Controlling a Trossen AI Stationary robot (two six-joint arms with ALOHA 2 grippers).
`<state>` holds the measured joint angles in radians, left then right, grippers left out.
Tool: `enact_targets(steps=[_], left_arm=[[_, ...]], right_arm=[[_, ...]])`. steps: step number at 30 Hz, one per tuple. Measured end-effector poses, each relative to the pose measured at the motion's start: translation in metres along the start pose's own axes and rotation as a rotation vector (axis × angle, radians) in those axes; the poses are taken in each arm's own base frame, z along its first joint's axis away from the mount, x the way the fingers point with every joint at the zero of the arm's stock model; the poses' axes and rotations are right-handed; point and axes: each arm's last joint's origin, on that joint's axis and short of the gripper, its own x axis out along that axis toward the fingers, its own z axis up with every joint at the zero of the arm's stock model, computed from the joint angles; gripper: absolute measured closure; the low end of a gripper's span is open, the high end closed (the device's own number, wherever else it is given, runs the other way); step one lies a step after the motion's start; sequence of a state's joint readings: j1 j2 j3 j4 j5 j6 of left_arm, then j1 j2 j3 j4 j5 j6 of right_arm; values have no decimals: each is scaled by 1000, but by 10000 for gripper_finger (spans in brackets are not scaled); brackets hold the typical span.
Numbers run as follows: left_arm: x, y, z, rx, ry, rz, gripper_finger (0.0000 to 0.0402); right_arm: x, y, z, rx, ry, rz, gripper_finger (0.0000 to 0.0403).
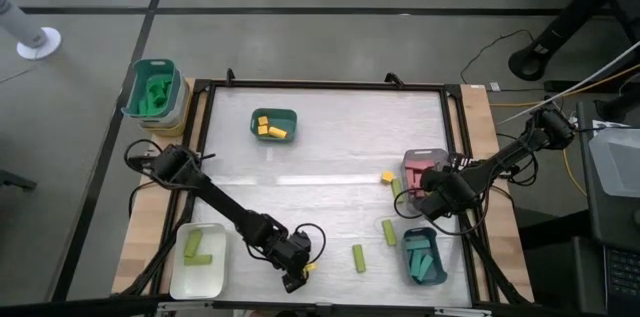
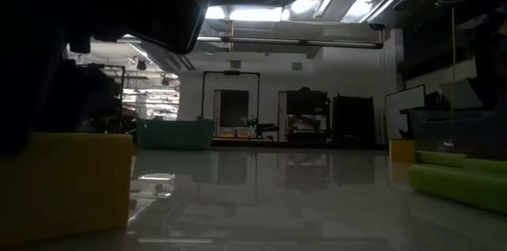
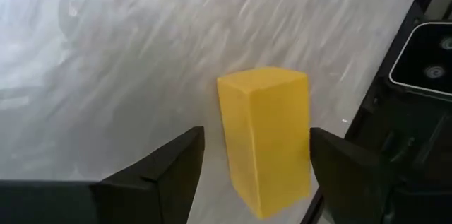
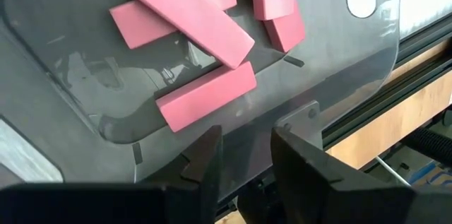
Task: Sort blocks
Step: Put the yellow block into the green bin
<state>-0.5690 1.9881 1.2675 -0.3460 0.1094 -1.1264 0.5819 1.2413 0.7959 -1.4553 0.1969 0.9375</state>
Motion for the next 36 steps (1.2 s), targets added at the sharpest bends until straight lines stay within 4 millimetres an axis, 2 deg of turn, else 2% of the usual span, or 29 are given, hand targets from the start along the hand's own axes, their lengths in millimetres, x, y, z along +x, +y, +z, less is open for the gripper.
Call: enact_targets(steps=[7,14,20,25,29,33,36], left_arm=[[0,4,-1,67,-42,67,163],[0,11,5,205,-52,124,217],[-3,19,26,204,-119,146,280],[-11,30,47,177,-130,128,282],[-27,39,67,210,-180,125,278],[-62,47,89,243,-236,112,278],[-86,63,102,253,-246,154,279]], right_arm=[[0,0,0,0,-1,1,281],[-3,0,3,13,-58,-10,281],[-27,0,10,8,-154,28,281],[-51,-1,17,27,-235,89,281],[-59,2,24,65,-354,111,281],[-63,10,33,118,-483,151,281],[-67,16,39,162,-567,205,281]])
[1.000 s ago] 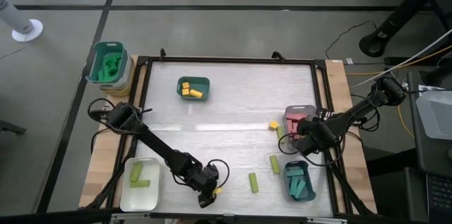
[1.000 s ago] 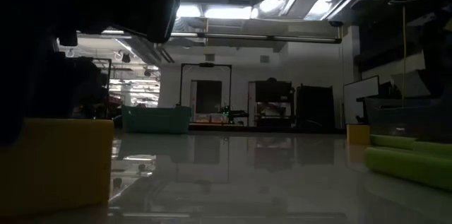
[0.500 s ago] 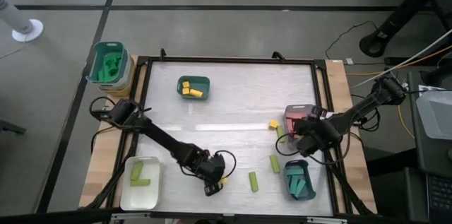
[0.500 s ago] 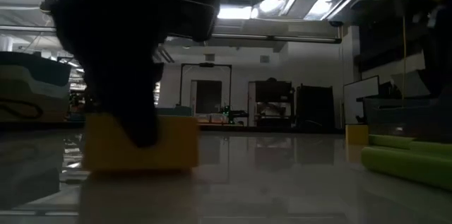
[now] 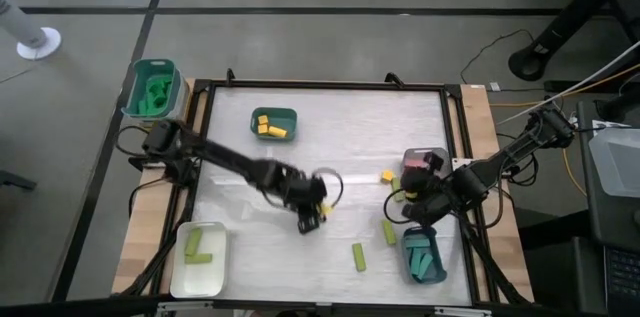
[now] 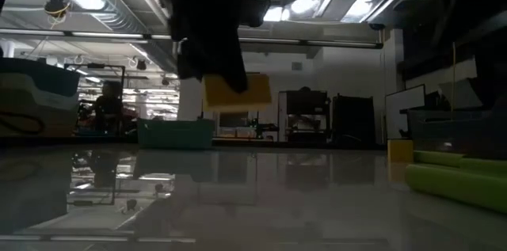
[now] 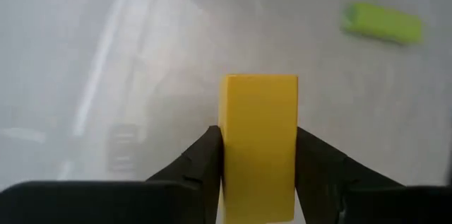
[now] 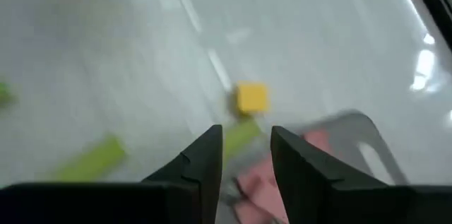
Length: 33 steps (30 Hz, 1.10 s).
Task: Sort blocks
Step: Put the yellow block into the green bin
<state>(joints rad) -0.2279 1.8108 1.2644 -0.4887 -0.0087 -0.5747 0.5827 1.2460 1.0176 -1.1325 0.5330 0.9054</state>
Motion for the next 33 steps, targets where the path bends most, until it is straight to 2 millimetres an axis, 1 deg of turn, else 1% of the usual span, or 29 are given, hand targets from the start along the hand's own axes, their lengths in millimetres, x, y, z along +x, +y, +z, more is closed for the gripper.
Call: enact_targets(steps=[2,4,9,15,20,23,26,29,33], left_arm=[[-15,16,10,8,-21,37,279],[-30,34,17,8,-36,98,276],[-53,85,27,-29,-20,327,274],[-68,150,33,-148,42,560,274],[-78,194,39,-255,31,629,273],[-84,213,39,-310,31,655,273],[-88,226,38,-348,35,671,269],[-90,232,38,-366,34,678,257],[-91,233,38,-371,33,679,230]], right_arm=[[0,5,4,12,-42,39,281],[3,9,5,-11,-73,75,281],[12,16,6,-63,-132,126,281],[29,13,7,-40,-153,126,281],[46,9,9,-52,-129,80,281],[56,9,14,-46,-127,61,281],[67,7,19,-19,-124,41,281],[77,5,22,-2,-106,12,281],[88,1,25,14,-68,-22,281]])
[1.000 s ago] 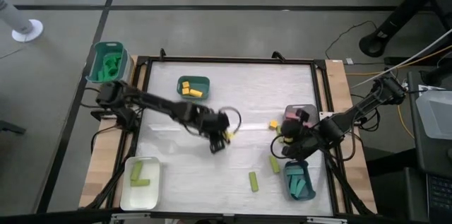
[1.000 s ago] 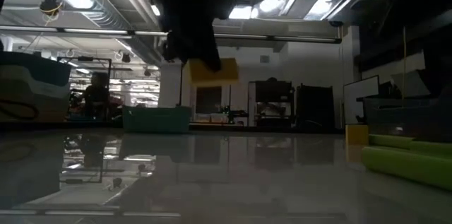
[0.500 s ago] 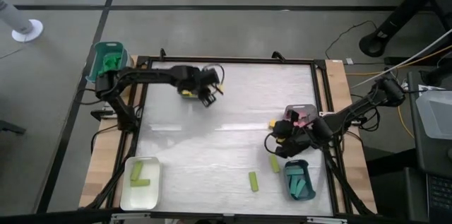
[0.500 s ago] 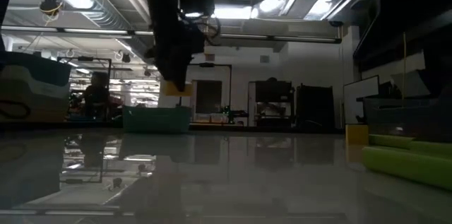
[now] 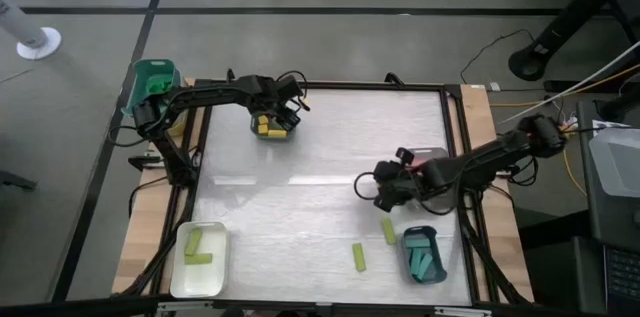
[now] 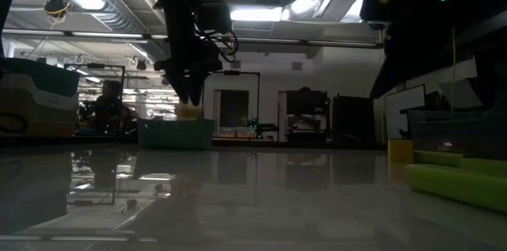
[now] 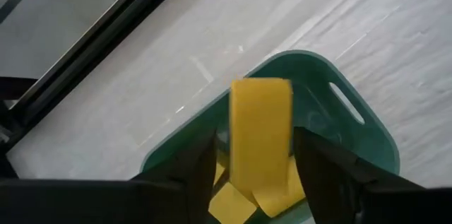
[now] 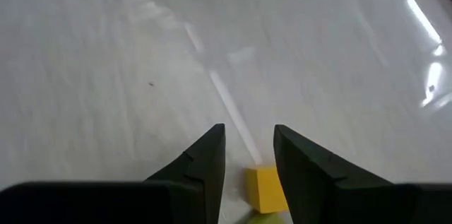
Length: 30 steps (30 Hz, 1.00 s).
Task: Sort blocks
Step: Put the yellow block into the green bin
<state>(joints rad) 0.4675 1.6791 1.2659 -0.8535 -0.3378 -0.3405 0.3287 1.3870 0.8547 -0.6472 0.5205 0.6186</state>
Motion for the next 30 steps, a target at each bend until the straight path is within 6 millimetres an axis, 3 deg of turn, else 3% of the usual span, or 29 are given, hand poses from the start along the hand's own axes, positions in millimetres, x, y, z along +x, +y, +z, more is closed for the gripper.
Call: enact_targets(steps=[8,20,30], left_arm=[[0,-1,0,3,-1,-2,194],[0,-1,0,2,-1,-3,192],[-1,-1,0,2,-2,-3,192]], right_arm=[[20,-9,4,-28,116,29,280],[39,-28,9,-7,201,5,202],[47,-47,11,-4,330,102,194]])
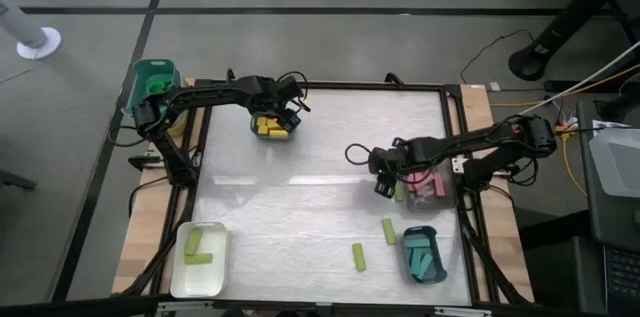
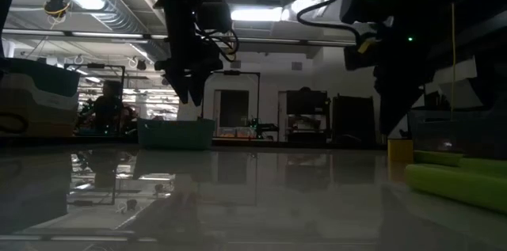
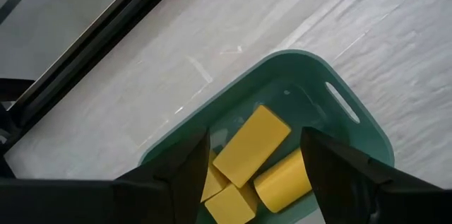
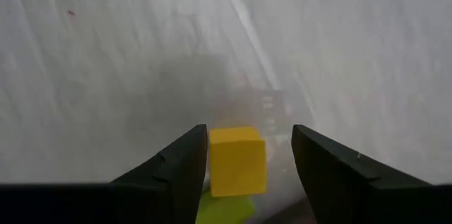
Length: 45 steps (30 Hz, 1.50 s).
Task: Sort blocks
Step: Put the yellow block into the green bin
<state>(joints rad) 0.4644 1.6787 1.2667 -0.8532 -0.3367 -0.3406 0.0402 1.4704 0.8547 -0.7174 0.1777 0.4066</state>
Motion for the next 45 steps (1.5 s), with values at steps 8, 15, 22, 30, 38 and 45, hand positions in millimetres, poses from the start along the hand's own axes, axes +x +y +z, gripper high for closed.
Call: enact_targets(steps=[8,15,22,30,38,45], left_arm=[[0,0,0,0,0,0,192],[0,0,0,0,-2,-1,192],[-1,0,0,0,-2,-1,192],[-1,-5,-1,61,24,-104,192],[-17,-16,-5,65,15,-244,192],[-63,-20,-12,120,-138,-336,192]], right_arm=[[3,-1,-2,-43,53,19,194],[12,0,-4,-52,103,-1,194],[28,3,-5,-67,179,11,196],[32,7,-3,-121,183,66,272],[34,12,8,-137,58,112,272],[26,19,27,-266,-81,170,270]])
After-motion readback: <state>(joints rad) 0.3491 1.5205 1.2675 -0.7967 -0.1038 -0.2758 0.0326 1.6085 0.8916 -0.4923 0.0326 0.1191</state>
